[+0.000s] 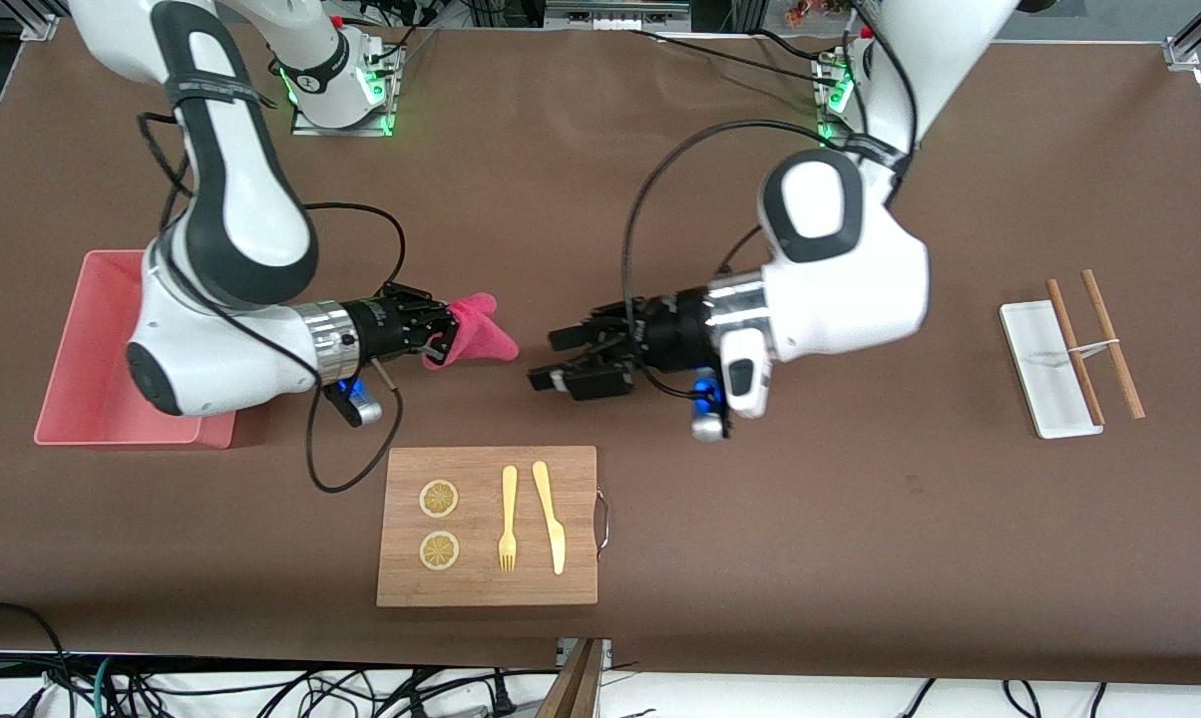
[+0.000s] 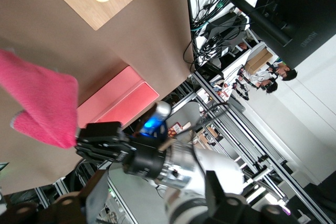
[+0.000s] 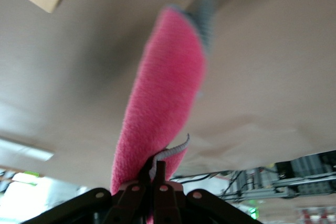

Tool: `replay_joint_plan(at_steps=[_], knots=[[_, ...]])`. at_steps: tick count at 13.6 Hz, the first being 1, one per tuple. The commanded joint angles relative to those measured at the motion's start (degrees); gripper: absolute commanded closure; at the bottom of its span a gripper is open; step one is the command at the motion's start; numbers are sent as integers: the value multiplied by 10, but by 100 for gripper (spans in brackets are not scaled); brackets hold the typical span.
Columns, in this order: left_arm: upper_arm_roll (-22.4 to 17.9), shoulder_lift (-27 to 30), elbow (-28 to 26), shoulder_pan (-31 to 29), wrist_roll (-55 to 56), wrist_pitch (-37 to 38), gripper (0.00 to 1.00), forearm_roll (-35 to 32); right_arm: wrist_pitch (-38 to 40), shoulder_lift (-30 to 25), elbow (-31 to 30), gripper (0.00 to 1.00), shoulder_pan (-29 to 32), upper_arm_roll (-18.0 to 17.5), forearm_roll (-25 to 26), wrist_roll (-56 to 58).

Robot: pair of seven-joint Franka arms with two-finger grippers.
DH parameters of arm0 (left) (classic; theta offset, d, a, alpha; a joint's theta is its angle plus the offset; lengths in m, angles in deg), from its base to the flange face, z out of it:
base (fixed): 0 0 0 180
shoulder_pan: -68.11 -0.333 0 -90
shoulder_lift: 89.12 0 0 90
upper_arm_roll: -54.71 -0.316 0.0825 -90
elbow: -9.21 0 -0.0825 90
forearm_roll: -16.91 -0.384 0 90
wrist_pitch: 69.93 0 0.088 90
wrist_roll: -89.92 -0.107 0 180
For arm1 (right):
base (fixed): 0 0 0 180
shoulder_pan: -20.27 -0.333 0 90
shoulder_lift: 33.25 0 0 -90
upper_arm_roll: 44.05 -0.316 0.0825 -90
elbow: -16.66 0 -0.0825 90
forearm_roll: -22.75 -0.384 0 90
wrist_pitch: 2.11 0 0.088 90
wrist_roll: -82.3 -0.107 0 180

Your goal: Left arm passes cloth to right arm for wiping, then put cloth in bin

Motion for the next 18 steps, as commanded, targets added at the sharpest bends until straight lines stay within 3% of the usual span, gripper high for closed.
replay_joint_plan(at_steps=[1, 5, 9, 12, 15, 18], knots=[[4, 31, -5, -56, -1, 80, 0, -54, -28, 20, 9, 100, -51, 0, 58, -10], [3, 45, -4, -150, -2, 215, 0, -71, -79, 54, 7, 100, -85, 0, 104, -10], [2, 59, -10, -222, -82, 338, 0, -190, -129, 82, -7, 100, -101, 0, 140, 2], [1, 81, -12, -248, -194, 424, 0, -398, -130, 85, -36, 100, -84, 6, 147, 73], [11, 133, -46, -237, -242, 463, 0, -638, -128, 84, -65, 100, -51, 11, 185, 139], [47, 195, -115, -233, -241, 456, 0, -775, -126, 83, -84, 100, -10, 19, 212, 216]])
